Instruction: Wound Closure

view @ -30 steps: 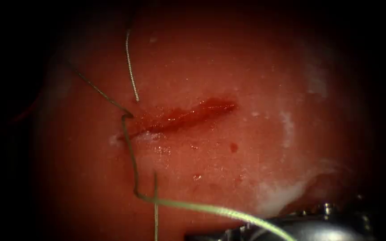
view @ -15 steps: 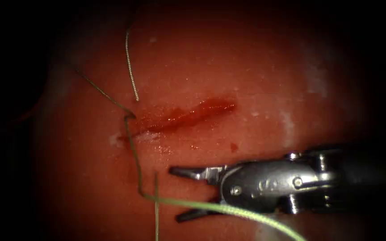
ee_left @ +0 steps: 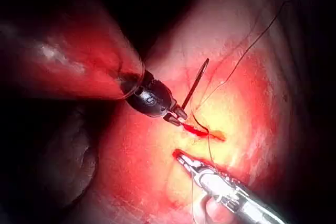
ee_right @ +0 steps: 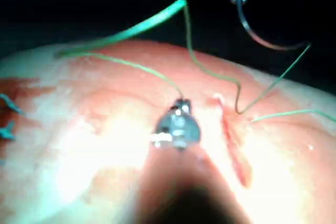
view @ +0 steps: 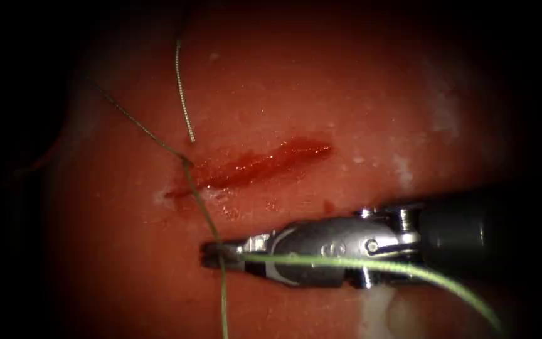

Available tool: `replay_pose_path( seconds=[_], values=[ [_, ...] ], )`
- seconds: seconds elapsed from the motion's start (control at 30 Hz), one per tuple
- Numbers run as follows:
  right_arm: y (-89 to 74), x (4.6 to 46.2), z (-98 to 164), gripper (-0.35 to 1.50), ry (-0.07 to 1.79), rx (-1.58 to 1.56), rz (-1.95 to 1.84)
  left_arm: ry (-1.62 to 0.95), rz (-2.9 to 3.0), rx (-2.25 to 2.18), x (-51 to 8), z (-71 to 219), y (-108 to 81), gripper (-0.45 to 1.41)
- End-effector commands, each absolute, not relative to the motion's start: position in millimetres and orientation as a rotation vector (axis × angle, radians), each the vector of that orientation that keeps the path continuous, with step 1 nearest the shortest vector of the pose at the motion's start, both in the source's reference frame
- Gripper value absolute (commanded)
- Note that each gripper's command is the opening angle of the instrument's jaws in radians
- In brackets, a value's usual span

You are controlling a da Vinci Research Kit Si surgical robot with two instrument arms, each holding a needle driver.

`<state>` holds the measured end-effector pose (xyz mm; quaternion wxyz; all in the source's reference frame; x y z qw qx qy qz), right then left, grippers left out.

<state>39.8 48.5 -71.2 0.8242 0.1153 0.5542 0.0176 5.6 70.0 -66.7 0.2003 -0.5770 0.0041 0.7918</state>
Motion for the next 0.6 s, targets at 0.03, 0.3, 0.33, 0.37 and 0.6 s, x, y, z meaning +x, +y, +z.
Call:
replay_pose_path(
  seconds=[0.03,0.3,0.33,0.37,0.6],
  values=[
    [48.0,40.4,-71.5,-0.35,1.182,0.261,0.019,0.008,2.212,-1.614,5.0,-66.1,69.6,-0.35],
    [45.6,40.9,-75.2,-0.35,1.183,0.326,-0.056,0.006,2.212,-1.615,5.2,-66.1,69.6,-0.35],
    [45.1,41.0,-75.6,-0.35,1.182,0.330,-0.062,0.005,2.212,-1.615,5.2,-66.2,69.6,-0.35],
    [44.8,41.0,-75.9,-0.35,1.181,0.334,-0.067,0.005,2.212,-1.615,5.3,-66.2,69.6,-0.35],
    [43.0,40.5,-77.7,-0.35,1.172,0.356,-0.095,0.004,2.212,-1.616,5.3,-66.2,69.6,-0.35]
  ],
)
